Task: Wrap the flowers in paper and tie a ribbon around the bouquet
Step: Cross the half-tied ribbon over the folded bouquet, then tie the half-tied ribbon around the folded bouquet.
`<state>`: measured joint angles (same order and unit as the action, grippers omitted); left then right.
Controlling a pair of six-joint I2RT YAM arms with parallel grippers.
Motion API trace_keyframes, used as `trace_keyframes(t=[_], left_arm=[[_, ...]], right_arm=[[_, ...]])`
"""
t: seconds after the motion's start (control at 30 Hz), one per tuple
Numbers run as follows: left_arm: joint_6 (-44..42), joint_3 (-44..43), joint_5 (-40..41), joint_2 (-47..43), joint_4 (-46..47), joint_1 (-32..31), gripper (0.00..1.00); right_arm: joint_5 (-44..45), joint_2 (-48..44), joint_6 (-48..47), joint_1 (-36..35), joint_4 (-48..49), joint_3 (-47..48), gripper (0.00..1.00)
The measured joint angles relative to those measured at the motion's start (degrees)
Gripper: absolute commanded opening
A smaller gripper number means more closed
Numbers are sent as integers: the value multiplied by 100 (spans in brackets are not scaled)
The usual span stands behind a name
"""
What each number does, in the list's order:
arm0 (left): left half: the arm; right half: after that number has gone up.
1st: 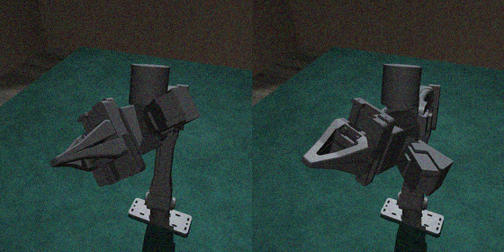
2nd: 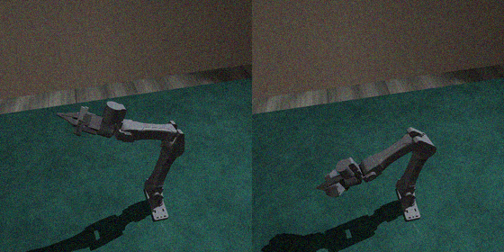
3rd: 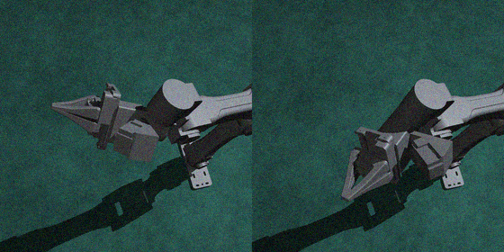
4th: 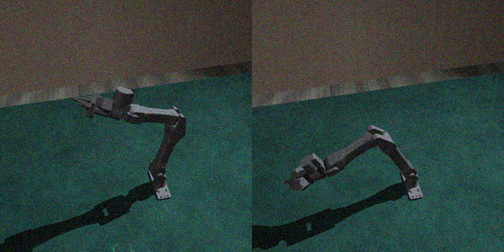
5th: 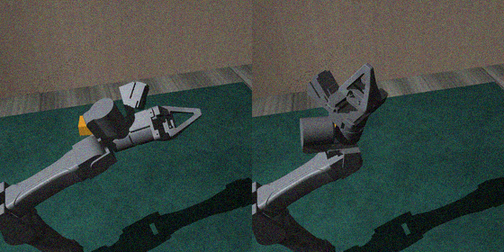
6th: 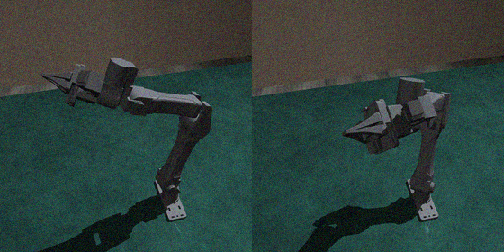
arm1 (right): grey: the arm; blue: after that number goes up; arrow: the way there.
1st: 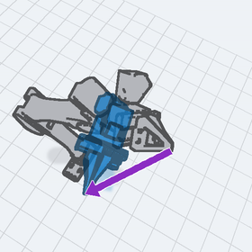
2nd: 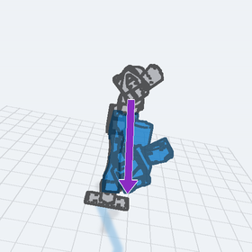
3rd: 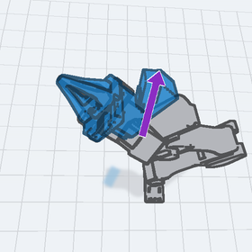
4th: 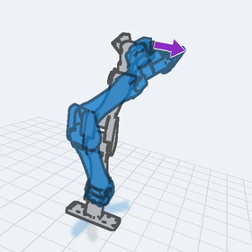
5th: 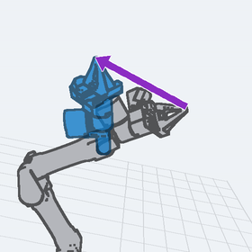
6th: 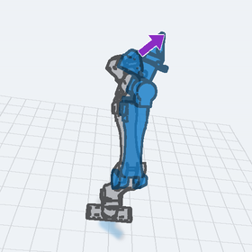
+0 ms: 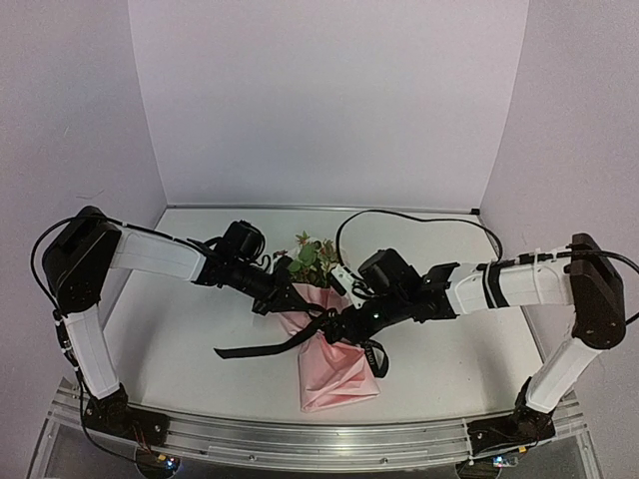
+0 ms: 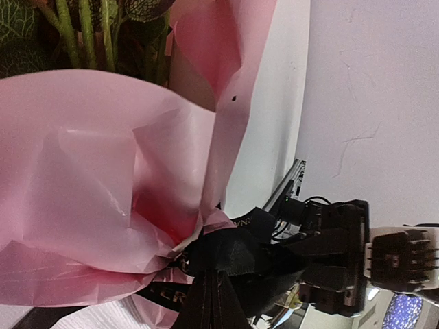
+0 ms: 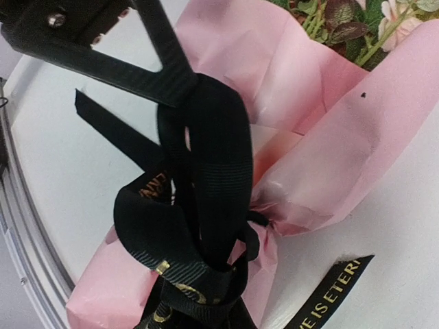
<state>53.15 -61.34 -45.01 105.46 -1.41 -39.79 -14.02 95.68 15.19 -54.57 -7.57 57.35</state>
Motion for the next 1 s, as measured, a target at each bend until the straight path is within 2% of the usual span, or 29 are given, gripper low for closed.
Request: trace_keyframes(t=[0.03, 0.13, 0.27, 0.47, 0.73, 1.0], left_arm=[[-40, 0, 56, 31, -15, -36, 0], [-89, 0, 245, 114, -19, -140, 0], [-83, 0, 478, 134, -14, -234, 0], [-77, 0, 759, 134, -17, -331, 0], [-75, -2, 868, 134, -17, -423, 0], [-92, -13, 874, 134, -60, -454, 0]], right_arm=[[-98, 0, -33, 19, -123, 71, 1], [-214, 0, -178, 55, -441, 192, 14], [-177, 0, -357, 66, -910, 212, 23], [-79, -108, -453, 66, -1465, 214, 31], [16, -887, -388, 37, -1813, 219, 39], [-429, -945, -744, -266, -2218, 577, 44]])
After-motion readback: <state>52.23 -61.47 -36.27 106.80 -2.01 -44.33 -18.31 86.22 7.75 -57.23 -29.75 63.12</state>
